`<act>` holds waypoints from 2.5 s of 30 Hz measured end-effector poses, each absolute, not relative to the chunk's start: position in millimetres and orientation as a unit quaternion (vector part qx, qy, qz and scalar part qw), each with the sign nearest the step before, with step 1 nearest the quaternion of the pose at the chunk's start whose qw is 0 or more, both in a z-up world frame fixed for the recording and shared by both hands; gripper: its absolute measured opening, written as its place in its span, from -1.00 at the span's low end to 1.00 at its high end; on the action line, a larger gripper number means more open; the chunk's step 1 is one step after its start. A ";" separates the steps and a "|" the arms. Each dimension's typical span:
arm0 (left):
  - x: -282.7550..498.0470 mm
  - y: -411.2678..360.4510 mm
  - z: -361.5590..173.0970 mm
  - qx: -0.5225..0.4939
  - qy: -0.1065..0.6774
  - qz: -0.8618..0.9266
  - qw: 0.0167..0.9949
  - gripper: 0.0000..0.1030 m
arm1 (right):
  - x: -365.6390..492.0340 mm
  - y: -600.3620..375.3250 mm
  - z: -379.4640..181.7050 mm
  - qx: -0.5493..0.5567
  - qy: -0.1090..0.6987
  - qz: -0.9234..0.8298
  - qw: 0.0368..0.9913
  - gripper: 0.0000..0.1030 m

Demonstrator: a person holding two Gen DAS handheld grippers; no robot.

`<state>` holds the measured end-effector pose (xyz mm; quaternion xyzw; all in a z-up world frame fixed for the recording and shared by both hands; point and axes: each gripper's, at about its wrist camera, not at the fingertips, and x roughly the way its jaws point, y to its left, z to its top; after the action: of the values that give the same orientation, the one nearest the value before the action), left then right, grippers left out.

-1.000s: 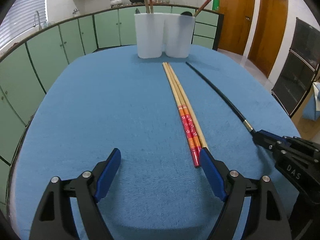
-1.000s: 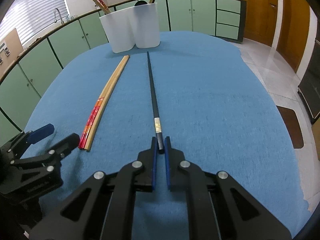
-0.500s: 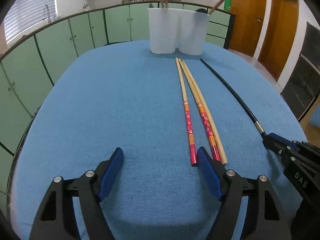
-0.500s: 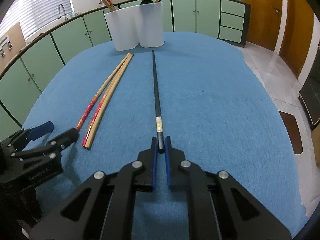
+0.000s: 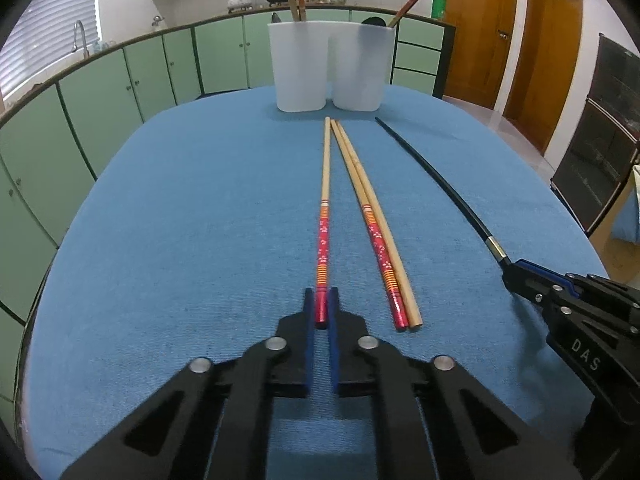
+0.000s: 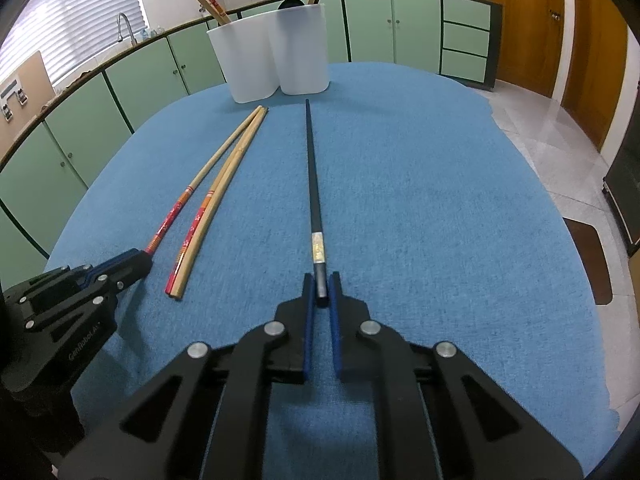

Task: Organize utensils
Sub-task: 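Grasp the black chopstick with the right tool while the left tool grasps a red chopstick, then lift both chopsticks over the white holder and open both tools to drop them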

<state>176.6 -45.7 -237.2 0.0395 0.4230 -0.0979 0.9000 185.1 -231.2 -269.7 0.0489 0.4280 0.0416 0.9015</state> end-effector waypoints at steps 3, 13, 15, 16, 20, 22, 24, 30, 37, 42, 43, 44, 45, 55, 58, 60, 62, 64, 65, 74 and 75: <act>175.6 -44.6 -236.2 0.036 0.423 -0.099 0.900 -0.89 | 185.0 -231.2 -268.9 0.049 0.428 0.043 0.902 -0.88; 166.0 -39.4 -211.0 0.042 0.398 -0.105 0.910 -0.89 | 178.0 -230.0 -251.3 0.043 0.416 0.049 0.907 -0.89; 164.0 -38.6 -203.1 0.044 0.390 -0.105 0.914 -0.89 | 176.1 -231.5 -243.5 0.043 0.411 0.050 0.909 -0.89; 163.3 -38.6 -199.6 0.045 0.387 -0.105 0.915 -0.89 | 175.4 -232.5 -239.9 0.044 0.408 0.049 0.911 -0.89; 157.4 -34.1 -176.1 0.039 0.362 -0.105 0.925 -0.89 | 171.3 -238.3 -217.7 0.054 0.387 0.049 0.919 -0.89; 156.5 -33.3 -163.3 0.040 0.348 -0.107 0.931 -0.89 | 170.8 -240.4 -206.3 0.056 0.376 0.050 0.924 -0.89; 155.7 -32.6 -148.3 0.038 0.330 -0.111 0.937 -0.89 | 169.6 -242.8 -192.6 0.059 0.362 0.053 0.929 -0.89; 163.4 -29.9 -110.7 0.026 0.293 -0.114 0.949 -0.89 | 173.4 -251.3 -153.2 0.069 0.323 0.061 0.942 -0.88; 179.5 -32.1 -76.1 0.021 0.264 -0.133 0.955 -0.89 | 186.4 -256.2 -110.4 0.069 0.295 0.077 0.950 -0.88; 198.4 -36.7 -60.0 0.023 0.262 -0.149 0.953 -0.89 | 208.0 -254.9 -83.2 0.064 0.290 0.096 0.950 -0.88; 203.5 -37.7 -57.1 0.023 0.263 -0.153 0.952 -0.89 | 212.9 -254.5 -78.9 0.062 0.292 0.099 0.949 -0.88; 205.0 -37.9 -55.7 0.022 0.263 -0.155 0.952 -0.89 | 215.2 -253.9 -76.0 0.061 0.292 0.101 0.949 -0.88; 207.9 -38.7 -53.4 0.022 0.263 -0.158 0.952 -0.89 | 219.8 -252.7 -72.3 0.059 0.292 0.105 0.949 -0.88; 225.0 -49.4 -31.7 0.028 0.250 -0.185 0.950 -0.90 | 249.2 -250.0 -42.5 0.055 0.288 0.131 0.947 -0.89; 228.4 -53.1 -16.9 0.034 0.233 -0.190 0.953 -0.90 | 256.6 -252.7 -23.9 0.050 0.274 0.135 0.951 -0.89; 231.5 -56.0 -5.7 0.037 0.221 -0.196 0.955 -0.90 | 261.8 -255.1 -10.7 0.050 0.266 0.142 0.952 -0.89; 237.1 -58.9 6.8 0.040 0.208 -0.200 0.957 -0.90 | 268.8 -257.8 4.1 0.055 0.260 0.148 0.953 -0.89; 246.0 -63.1 23.3 0.040 0.190 -0.204 0.960 -0.90 | 279.7 -260.8 21.3 0.060 0.252 0.153 0.954 -0.89; 250.9 -64.9 30.9 0.041 0.182 -0.204 0.961 -0.90 | 285.7 -262.0 29.9 0.061 0.247 0.153 0.955 -0.89; 317.6 -80.4 91.5 0.027 0.112 -0.188 0.975 -0.90 | 342.2 -259.0 79.6 0.033 0.209 0.129 0.969 -0.89; 325.1 -81.2 93.5 0.027 0.106 -0.184 0.977 -0.90 | 349.9 -258.5 80.6 0.030 0.207 0.124 0.970 -0.89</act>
<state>325.1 -81.2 93.5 0.0274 0.1059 -0.1836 0.9769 349.9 -258.5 80.6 0.0297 0.2071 0.1239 0.9700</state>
